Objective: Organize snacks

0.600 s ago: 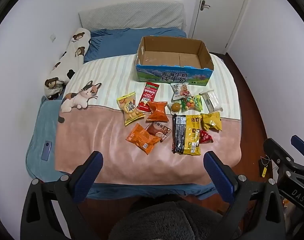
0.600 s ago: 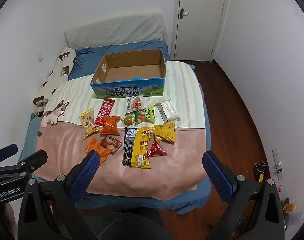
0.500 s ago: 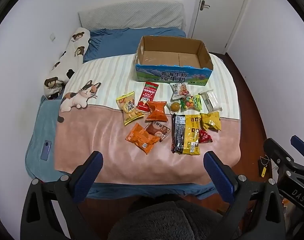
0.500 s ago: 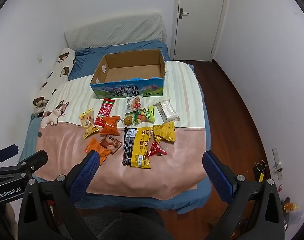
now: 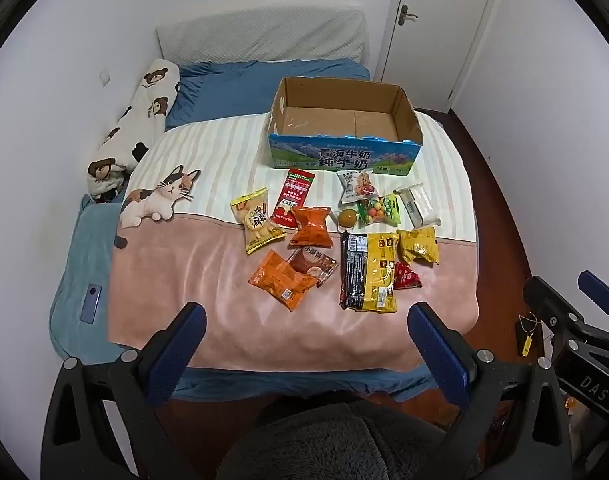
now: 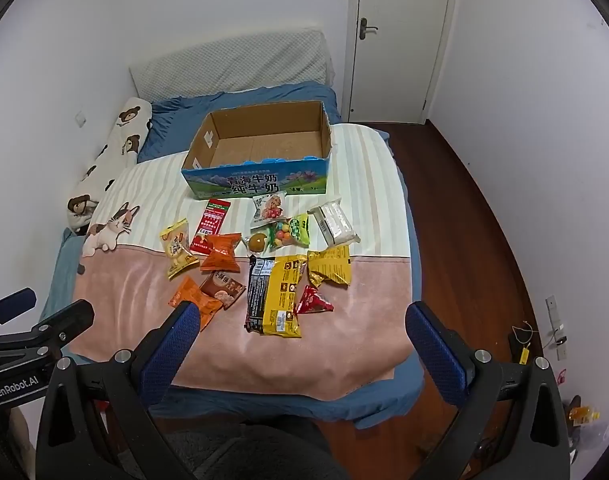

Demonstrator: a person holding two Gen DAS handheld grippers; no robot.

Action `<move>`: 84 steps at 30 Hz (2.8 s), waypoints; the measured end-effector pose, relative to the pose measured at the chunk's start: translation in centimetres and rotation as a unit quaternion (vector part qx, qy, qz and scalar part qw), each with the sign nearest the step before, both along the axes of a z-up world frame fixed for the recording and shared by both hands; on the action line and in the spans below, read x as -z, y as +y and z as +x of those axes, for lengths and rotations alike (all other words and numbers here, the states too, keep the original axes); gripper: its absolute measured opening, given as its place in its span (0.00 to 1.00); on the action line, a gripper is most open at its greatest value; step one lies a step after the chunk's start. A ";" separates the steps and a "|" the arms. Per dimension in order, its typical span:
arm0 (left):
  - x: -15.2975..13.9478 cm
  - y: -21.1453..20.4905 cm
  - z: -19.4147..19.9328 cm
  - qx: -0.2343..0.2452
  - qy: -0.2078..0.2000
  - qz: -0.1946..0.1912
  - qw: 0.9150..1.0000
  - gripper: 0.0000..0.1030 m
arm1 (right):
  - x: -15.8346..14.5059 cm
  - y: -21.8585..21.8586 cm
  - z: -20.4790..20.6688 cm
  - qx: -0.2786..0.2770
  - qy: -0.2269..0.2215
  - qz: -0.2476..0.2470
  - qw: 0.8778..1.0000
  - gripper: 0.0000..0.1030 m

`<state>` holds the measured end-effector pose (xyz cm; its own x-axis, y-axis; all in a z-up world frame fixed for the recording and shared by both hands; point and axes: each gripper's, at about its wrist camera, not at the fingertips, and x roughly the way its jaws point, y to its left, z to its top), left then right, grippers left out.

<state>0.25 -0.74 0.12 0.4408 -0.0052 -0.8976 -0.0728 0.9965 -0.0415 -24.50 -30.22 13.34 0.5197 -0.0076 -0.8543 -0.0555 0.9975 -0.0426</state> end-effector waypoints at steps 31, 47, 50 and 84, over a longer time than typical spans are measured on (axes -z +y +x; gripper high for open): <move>-0.5 -0.4 0.3 0.008 -0.006 -0.005 1.000 1.00 | -0.6 -0.5 0.2 0.008 -0.009 0.007 1.000 1.00; -0.3 -0.1 0.6 0.008 -0.005 -0.008 1.000 1.00 | -0.6 0.1 0.4 0.004 -0.009 0.005 1.000 1.00; -0.4 -0.1 0.6 0.009 -0.005 -0.009 1.000 1.00 | -0.6 0.1 0.5 0.005 -0.009 0.005 1.000 1.00; 4.0 3.0 4.1 -0.061 0.008 0.000 0.998 1.00 | 4.2 -1.0 3.7 0.026 0.025 0.030 0.999 1.00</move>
